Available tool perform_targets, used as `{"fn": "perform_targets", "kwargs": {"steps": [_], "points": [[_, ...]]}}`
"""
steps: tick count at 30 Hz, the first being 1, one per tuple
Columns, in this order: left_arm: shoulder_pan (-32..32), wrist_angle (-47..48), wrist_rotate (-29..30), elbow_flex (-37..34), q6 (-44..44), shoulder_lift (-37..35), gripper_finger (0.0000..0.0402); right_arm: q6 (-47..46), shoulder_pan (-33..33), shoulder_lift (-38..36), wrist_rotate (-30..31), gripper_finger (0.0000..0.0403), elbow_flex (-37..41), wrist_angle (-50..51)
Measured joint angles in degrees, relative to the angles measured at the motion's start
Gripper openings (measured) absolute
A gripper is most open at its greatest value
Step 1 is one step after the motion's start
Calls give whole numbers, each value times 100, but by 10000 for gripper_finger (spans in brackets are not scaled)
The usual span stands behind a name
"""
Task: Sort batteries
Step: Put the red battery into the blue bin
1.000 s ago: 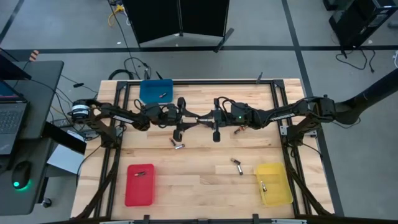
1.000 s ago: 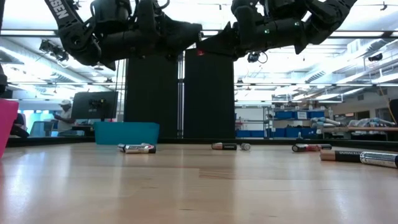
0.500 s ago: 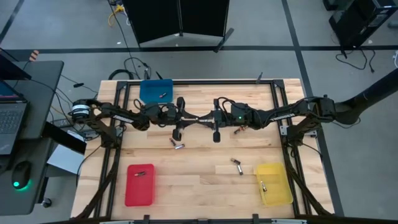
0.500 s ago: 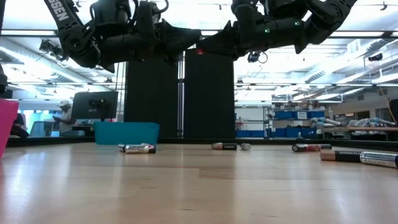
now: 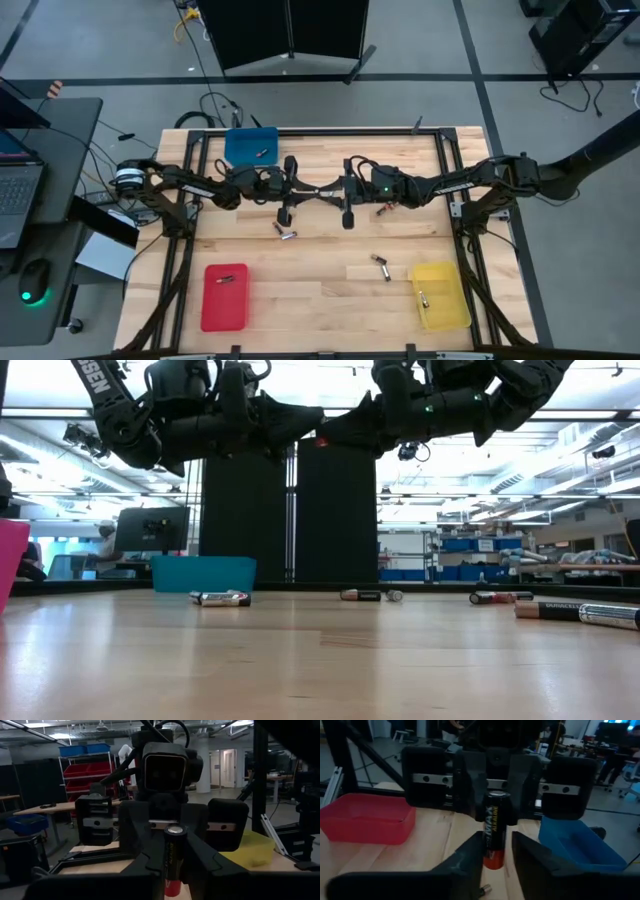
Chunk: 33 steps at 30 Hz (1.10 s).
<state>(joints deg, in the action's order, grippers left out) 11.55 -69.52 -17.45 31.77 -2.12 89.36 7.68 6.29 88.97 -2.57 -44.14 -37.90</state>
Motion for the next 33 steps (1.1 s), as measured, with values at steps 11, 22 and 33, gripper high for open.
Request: {"fn": "perform_targets", "kwargs": {"steps": [11, 22, 33], "points": [[284, 30, -162, 55, 118, -222, 50, -37, 16, 0, 518, 204, -2, 82], [750, 1637, -195, 50, -71, -1370, 49, 176, 15, -94, 1067, 211, 0, 800], [1702, 7034, 1193, 1358, -636, -2579, 49, 85, 6, -122, 1067, 207, 0, 1511]]}}
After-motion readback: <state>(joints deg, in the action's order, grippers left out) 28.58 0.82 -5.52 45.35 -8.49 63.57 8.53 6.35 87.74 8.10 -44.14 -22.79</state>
